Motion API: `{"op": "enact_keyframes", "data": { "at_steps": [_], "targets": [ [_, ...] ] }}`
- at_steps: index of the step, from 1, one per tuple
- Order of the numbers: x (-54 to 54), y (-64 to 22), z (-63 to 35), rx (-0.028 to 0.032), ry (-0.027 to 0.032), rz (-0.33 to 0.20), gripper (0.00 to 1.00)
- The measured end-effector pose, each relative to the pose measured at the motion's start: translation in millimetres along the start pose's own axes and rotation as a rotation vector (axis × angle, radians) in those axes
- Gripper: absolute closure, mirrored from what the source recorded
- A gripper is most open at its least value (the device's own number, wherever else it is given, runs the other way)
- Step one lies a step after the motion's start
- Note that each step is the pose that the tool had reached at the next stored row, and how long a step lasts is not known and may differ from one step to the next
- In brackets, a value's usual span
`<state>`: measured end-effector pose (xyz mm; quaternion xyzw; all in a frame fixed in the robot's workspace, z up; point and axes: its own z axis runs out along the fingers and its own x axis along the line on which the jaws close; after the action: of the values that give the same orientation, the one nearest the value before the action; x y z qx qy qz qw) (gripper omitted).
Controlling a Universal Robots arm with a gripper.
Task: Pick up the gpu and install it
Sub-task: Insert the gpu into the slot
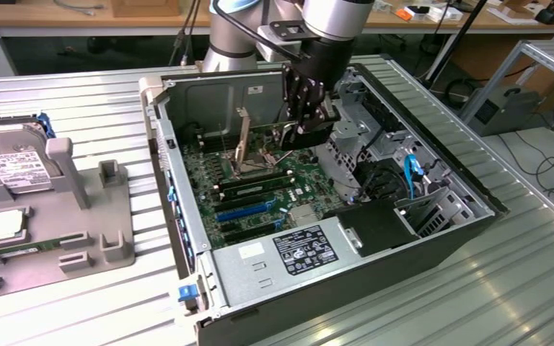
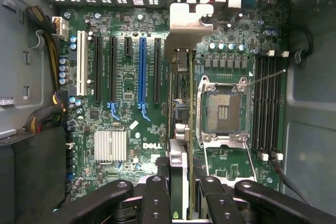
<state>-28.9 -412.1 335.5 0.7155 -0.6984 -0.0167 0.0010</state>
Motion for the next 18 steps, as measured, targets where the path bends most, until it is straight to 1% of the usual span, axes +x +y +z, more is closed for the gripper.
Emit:
{"op": "enact_keyframes", "data": {
  "at_steps": [9, 18],
  "targets": [
    [3.5, 0.7, 0.6, 0.0000, 0.0000, 0.000, 0.73],
    [3.7, 0.6, 2.0, 0.0000, 0.0000, 0.000, 0.73]
  ]
}}
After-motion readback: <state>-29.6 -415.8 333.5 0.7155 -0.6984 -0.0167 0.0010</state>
